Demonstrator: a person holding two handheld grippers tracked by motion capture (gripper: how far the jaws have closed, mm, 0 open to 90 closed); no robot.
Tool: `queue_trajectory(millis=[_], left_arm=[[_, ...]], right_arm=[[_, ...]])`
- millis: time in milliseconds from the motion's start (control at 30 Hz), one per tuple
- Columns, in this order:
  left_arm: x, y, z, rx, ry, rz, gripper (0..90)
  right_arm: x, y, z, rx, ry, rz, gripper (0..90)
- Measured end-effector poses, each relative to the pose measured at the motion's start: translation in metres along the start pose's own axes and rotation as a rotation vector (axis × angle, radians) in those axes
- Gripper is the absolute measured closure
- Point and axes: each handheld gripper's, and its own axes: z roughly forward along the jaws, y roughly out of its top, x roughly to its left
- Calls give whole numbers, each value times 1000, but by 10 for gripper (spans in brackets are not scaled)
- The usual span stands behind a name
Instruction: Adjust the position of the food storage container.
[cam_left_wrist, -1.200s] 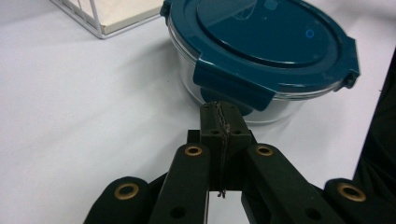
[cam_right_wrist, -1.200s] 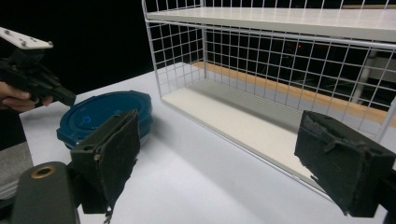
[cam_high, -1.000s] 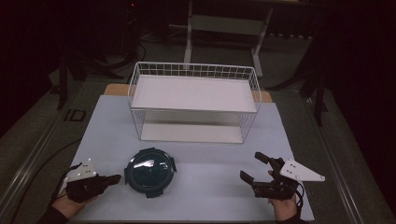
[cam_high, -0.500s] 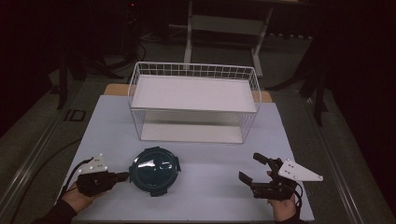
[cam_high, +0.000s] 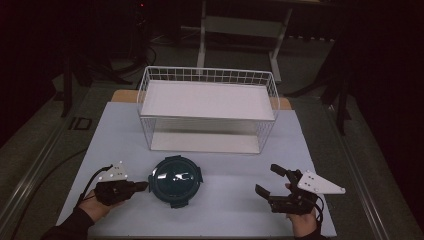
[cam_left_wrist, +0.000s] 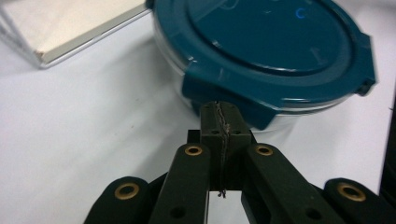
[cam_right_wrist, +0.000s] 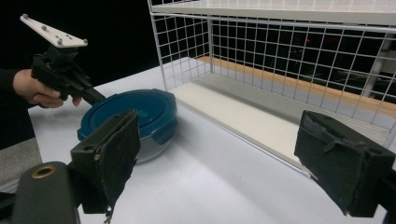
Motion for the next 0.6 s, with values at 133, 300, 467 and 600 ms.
queue_trajectory(millis=[133,300,467,600], left_arm=[[-5,-1,7,57,4,32,900],[-6,4,11,49,14,9,900],[-4,5,15,35,17,-13,900],[-6,12,24,34,8,-5,900]], right_arm=[[0,0,0,-1,-1,0,138],[1,0,1,2,0,5,138],[0,-1,1,3,3,6,138],[1,-1,3,9,13,3,138]])
